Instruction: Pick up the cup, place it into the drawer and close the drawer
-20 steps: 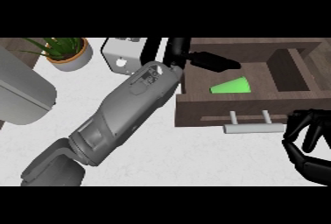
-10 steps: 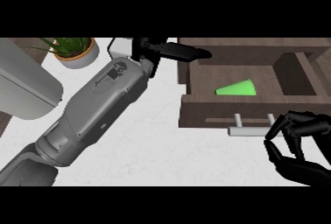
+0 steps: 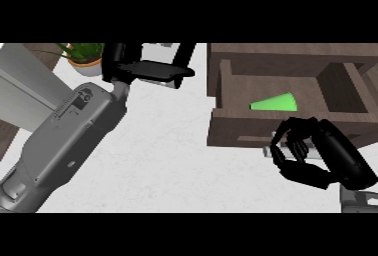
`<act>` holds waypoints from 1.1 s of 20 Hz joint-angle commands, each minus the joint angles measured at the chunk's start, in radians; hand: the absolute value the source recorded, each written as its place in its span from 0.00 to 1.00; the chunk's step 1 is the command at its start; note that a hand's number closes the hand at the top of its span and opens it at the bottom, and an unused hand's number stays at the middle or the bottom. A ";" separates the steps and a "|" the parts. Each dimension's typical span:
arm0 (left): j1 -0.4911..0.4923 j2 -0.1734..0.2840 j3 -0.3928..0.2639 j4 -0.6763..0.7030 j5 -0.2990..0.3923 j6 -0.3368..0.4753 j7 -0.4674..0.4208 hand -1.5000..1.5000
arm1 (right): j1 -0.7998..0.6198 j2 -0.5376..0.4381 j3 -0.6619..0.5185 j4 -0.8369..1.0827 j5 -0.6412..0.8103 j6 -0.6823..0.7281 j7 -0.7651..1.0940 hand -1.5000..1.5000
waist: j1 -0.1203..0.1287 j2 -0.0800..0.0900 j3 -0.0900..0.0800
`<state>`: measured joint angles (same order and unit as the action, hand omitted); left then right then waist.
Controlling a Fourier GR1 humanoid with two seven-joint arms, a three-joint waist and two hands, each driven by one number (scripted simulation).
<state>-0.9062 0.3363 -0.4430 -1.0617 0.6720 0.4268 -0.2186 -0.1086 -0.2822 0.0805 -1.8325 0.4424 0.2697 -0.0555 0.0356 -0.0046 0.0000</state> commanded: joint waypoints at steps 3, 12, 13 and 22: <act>0.163 0.112 0.044 -0.128 0.025 -0.071 -0.001 0.00 | -0.042 -0.044 0.120 0.171 0.268 -0.080 -0.063 1.00 | 0.010 0.003 0.000; 0.308 0.190 0.129 -0.216 0.037 -0.159 -0.020 0.00 | -0.350 0.063 0.154 0.710 0.478 -0.282 -0.150 1.00 | 0.001 0.011 0.001; 0.359 0.213 0.123 -0.274 0.027 -0.140 -0.021 0.00 | -0.353 0.054 0.128 0.797 0.469 -0.321 -0.205 1.00 | 0.015 0.011 0.001; 0.454 0.230 0.182 -0.305 0.022 -0.242 -0.052 0.00 | -0.646 0.059 -0.025 1.296 0.431 -0.396 -0.374 1.00 | 0.017 0.021 0.002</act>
<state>-0.4782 0.5575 -0.2730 -1.3468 0.6969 0.2167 -0.2662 -0.6629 -0.2004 0.1212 -0.7450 0.8903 -0.0986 -0.3543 0.0468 0.0053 -0.0010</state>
